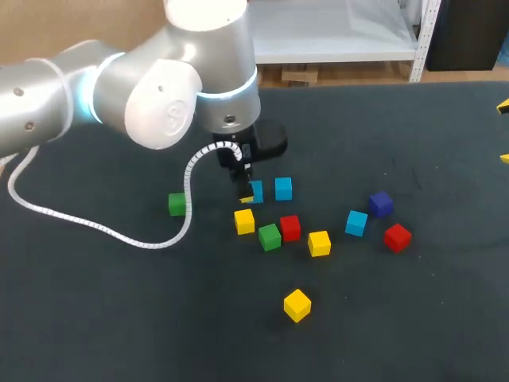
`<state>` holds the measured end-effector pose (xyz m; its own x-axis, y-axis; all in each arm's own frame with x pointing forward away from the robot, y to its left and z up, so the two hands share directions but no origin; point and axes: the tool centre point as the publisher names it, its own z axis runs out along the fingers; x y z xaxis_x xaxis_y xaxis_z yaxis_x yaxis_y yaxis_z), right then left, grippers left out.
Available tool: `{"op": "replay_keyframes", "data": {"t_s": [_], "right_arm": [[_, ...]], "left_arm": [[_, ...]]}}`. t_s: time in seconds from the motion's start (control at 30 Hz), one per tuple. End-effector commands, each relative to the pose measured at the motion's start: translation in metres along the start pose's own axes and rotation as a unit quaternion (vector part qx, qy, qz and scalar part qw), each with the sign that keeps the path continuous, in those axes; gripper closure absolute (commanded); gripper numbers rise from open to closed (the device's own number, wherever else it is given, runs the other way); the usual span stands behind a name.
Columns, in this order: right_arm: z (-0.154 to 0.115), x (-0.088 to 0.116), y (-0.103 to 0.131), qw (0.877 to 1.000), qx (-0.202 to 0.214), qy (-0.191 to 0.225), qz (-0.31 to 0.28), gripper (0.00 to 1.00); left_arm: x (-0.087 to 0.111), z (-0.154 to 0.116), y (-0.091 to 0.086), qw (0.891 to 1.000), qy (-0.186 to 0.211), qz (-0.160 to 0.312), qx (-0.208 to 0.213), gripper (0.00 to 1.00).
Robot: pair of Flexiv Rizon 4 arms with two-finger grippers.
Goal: Place the blue cubes, place green cubes on the blue cubes, place the yellow cubes on the green cubes, then place the red cubes on the yellow cubes, and place purple cube on the red cubes.
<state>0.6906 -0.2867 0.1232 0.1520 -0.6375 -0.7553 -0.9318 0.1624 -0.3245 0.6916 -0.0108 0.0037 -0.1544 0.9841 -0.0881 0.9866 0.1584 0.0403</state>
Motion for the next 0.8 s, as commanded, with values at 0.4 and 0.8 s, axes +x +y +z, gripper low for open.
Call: {"op": "replay_keyframes", "data": {"t_s": [0.4, 0.8], "right_arm": [[0.0, 0.0, 0.001, 1.0, 0.001, 0.0, 0.0, 0.0], [0.0, 0.0, 0.001, 1.0, 0.001, 0.0, 0.0, 0.0]], "left_arm": [[-0.011, 0.006, 0.014, 1.0, 0.01, 0.01, 0.002, 1.0], [-0.01, 0.008, 0.02, 1.0, 0.009, 0.01, 0.0, 1.0]]}}
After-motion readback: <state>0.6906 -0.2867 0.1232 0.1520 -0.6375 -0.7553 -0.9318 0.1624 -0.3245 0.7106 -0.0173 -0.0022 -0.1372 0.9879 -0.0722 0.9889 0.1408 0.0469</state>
